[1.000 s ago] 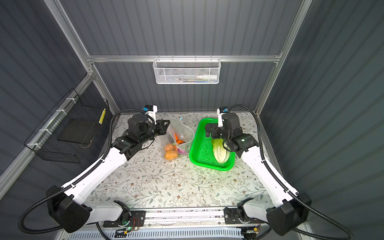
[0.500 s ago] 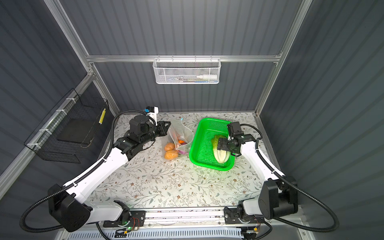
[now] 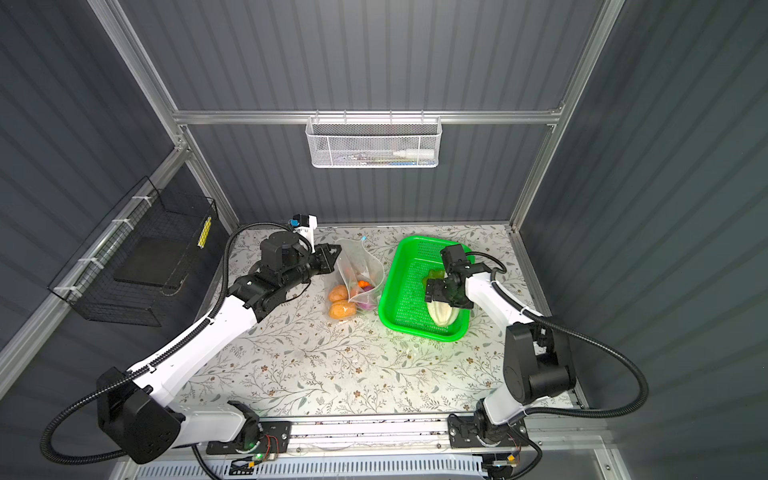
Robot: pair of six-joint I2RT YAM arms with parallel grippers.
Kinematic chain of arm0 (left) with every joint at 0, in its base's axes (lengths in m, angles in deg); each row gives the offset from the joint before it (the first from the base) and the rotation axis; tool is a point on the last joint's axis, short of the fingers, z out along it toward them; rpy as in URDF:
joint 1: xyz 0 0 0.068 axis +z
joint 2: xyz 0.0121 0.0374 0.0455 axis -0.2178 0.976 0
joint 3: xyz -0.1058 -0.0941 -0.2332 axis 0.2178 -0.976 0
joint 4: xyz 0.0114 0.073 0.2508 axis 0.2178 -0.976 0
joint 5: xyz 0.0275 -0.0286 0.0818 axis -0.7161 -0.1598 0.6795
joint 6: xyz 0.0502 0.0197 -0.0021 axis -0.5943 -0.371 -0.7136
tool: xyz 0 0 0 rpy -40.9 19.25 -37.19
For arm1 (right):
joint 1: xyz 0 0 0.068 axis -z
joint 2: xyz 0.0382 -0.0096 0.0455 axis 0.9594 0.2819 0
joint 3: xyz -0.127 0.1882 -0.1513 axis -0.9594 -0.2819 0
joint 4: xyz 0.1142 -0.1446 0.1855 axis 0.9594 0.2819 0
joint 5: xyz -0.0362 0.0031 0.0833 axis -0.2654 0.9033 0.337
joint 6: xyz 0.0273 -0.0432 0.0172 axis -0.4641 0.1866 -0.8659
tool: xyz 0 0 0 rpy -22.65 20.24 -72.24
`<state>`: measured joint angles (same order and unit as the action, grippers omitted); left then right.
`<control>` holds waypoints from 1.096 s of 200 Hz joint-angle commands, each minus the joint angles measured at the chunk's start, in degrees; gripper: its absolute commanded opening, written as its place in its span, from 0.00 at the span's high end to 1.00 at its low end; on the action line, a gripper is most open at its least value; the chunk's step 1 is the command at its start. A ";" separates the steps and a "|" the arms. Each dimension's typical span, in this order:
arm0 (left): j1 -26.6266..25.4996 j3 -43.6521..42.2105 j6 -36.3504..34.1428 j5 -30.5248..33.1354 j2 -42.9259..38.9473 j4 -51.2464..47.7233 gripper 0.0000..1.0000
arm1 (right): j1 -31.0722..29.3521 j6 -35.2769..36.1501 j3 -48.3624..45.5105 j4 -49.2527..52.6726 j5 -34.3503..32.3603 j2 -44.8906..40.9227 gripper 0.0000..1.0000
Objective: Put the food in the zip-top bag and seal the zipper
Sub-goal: 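Move the right gripper over the basket and grasp the lettuce head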
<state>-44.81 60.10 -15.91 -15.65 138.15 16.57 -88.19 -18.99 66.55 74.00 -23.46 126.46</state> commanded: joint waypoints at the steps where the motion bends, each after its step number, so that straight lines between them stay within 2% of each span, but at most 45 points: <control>1: -0.13 -0.32 -0.24 0.70 -1.23 0.22 1.00 | -3.03 1.38 3.40 0.58 -4.36 2.14 0.01; 45: -0.12 -0.47 -0.19 0.70 -1.49 0.00 1.00 | -8.71 3.73 9.31 6.73 -17.81 9.32 0.01; 59: -0.09 -0.46 -0.19 0.87 -1.59 -0.06 1.00 | -9.96 4.35 10.10 8.04 -20.23 11.13 0.01; 95: -0.12 -0.31 -0.19 0.82 -1.50 -0.14 1.00 | -12.28 6.53 10.33 7.55 -19.94 12.51 0.01; 153: -0.12 -0.32 -0.23 1.14 -2.04 -0.46 1.00 | -12.68 8.66 9.80 6.56 -18.74 13.73 0.01; 211: -0.09 -0.12 -0.18 1.05 -2.02 -0.65 1.00 | -12.63 8.67 9.82 5.65 -23.48 16.24 0.01; 219: -0.12 -0.13 -0.18 1.12 -2.02 -0.76 1.00 | -12.68 8.49 9.72 5.21 -23.41 15.94 0.03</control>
<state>-44.81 60.01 -15.91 -14.97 137.69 16.50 -100.52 -10.38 76.10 79.60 -45.58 142.16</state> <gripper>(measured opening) 0.045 0.989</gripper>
